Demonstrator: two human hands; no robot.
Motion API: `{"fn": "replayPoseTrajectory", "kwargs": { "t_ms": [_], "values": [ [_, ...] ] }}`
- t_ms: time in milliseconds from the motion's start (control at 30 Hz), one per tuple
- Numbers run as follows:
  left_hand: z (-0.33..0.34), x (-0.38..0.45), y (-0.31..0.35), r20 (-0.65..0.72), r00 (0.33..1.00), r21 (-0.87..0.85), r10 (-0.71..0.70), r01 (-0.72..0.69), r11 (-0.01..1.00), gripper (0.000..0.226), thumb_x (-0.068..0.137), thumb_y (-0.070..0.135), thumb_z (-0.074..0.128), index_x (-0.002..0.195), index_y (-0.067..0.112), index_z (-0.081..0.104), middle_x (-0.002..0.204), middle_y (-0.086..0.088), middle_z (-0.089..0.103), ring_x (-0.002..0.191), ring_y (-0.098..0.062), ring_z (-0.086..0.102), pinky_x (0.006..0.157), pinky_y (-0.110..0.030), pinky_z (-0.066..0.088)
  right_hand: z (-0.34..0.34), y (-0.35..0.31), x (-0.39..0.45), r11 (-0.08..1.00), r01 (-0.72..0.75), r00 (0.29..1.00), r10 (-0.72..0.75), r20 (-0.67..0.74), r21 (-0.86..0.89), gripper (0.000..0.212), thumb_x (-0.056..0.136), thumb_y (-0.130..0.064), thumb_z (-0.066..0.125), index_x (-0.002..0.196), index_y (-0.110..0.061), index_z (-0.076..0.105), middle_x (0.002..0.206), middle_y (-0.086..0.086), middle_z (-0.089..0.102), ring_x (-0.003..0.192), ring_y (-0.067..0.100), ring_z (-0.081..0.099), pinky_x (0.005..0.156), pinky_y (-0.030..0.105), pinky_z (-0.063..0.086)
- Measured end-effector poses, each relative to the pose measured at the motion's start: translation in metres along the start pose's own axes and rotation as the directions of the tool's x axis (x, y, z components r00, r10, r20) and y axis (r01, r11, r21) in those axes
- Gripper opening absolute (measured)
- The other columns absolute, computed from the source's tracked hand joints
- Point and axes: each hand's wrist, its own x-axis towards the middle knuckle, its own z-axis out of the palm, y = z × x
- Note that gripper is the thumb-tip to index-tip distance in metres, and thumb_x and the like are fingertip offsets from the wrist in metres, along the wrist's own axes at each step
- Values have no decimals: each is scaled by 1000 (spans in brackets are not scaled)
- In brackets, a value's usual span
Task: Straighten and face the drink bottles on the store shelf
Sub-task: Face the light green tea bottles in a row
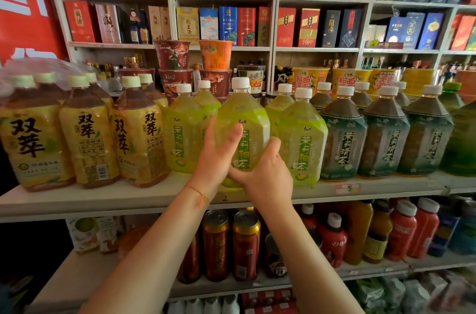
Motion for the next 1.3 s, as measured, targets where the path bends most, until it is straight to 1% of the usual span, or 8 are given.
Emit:
{"fn": "replayPoseTrajectory", "kwargs": {
  "t_ms": [167,300,500,833,1067,1167,1233,1300],
  "values": [
    [-1,-6,1,57,996,-23,-74,75,997,129,47,99,58,156,46,16,163,8,31,145,-15,35,113,-41,33,4,3,-1,999,24,999,-24,22,-25,102,70,-71,73,137,-15,20,130,1,55,103,20,63,65,30,52],
    [0,-6,6,64,992,-68,-109,113,991,114,61,83,61,157,43,13,164,6,28,145,-15,34,113,-40,31,6,-3,-4,995,98,995,-99,-25,-37,122,77,-60,75,155,-7,-2,157,6,28,141,20,37,90,31,51],
    [4,-7,5,78,989,-65,-124,129,989,97,75,68,62,156,44,14,160,10,32,143,-13,35,114,-41,32,15,3,-4,990,138,988,-139,-62,-9,126,77,-51,79,156,-6,-8,160,13,18,145,27,32,93,31,51],
    [18,-6,6,8,993,-107,-122,122,987,95,77,73,52,159,42,15,165,12,24,149,-13,26,114,-43,28,28,15,-14,939,321,897,-342,-279,-120,93,79,-30,80,150,-2,27,154,28,26,140,44,37,90,42,56],
    [-4,-4,6,-131,986,172,106,-82,982,56,93,55,51,139,22,54,135,9,58,125,-4,52,110,-35,42,24,7,-10,875,461,739,-471,-482,-148,48,85,-14,72,127,3,56,131,22,49,123,38,47,94,48,53],
    [-41,-4,7,-212,808,629,550,-318,709,31,93,30,49,111,12,66,123,-4,60,119,-12,50,106,-35,42,25,-15,-7,806,584,685,-553,-474,-98,32,85,-4,67,116,3,63,121,20,56,115,33,52,97,40,49],
    [-68,-1,7,-147,695,865,704,-254,432,26,90,22,54,108,9,67,129,-14,58,125,-27,50,109,-45,38,32,-33,0,749,661,677,-617,-402,-37,28,87,-4,64,115,3,63,118,18,58,113,31,53,97,36,48],
    [-91,6,3,-74,708,962,703,-134,237,32,88,20,60,119,9,63,144,-19,49,138,-36,40,118,-55,25,41,-54,13,745,664,726,-626,-285,54,33,89,-7,62,120,1,59,121,15,56,114,28,53,96,37,49]
  ]
}}
